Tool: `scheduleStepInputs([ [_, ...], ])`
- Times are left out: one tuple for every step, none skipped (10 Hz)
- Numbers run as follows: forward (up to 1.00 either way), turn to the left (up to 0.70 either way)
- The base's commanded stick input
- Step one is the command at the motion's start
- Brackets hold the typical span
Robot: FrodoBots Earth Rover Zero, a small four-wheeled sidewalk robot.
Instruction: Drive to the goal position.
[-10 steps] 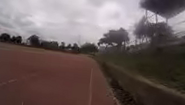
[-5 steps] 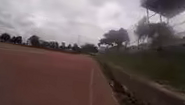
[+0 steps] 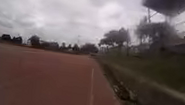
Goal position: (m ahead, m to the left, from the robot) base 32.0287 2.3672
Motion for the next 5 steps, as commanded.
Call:
scheduleStepInputs([
  [0.70, 0.00],
  [0.70, 0.00],
  [0.70, 0.00],
  [0.70, 0.00],
  [0.70, 0.00],
])
